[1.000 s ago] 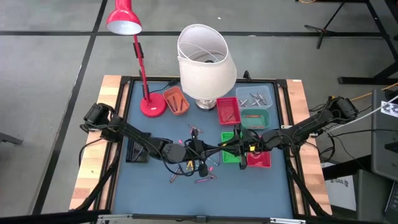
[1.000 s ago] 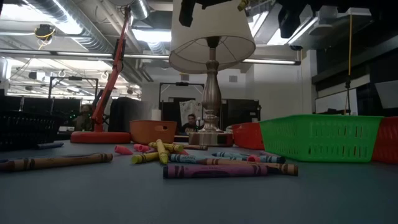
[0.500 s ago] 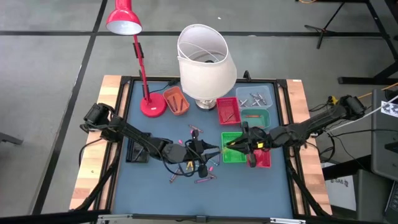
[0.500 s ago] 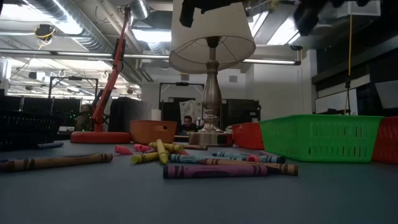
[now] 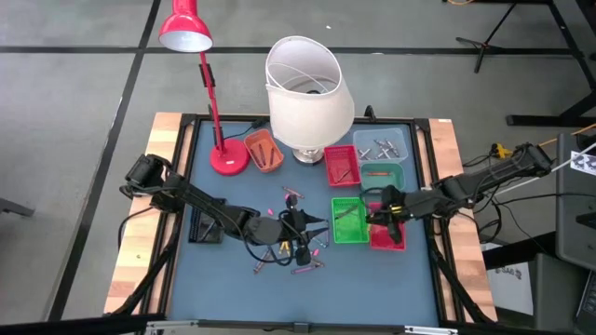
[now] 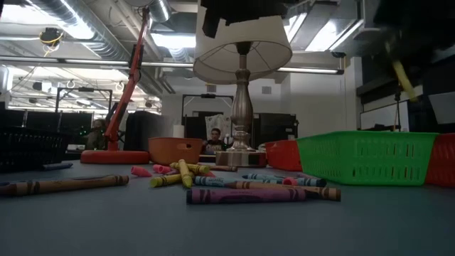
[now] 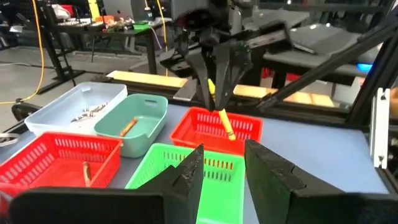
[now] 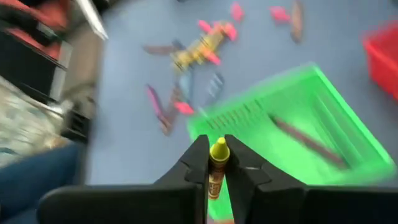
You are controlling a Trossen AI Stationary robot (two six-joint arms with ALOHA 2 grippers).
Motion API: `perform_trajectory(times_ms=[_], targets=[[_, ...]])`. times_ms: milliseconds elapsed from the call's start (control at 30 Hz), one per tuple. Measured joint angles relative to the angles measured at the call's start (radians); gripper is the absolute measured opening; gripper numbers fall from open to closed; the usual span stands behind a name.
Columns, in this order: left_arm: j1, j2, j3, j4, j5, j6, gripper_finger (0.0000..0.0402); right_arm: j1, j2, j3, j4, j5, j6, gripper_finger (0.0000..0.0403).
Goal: Sort crayons
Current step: Put the yellow crayon into the bottom dark orange bin
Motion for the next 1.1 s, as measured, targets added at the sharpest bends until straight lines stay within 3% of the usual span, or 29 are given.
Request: perform_trajectory(times_ms=[233, 600, 1100], targets=[[0.003, 0.000, 0.000, -0.032, -0.001, 0.002, 0.0100, 0.000, 0.021, -0.001, -0.247, -0.001, 0.148, 0.0026], [0.088, 0.000, 0.000, -0.088, 0.008, 0.000, 0.0100, 0.000, 0.035, -0.001, -0.291, 0.000, 0.179, 0.0052], [0.287, 0.000, 0.000, -0.298, 0.240, 0.000, 0.0100, 0.000, 0.036, -0.001, -0.291, 0.000, 0.178, 0.0056]])
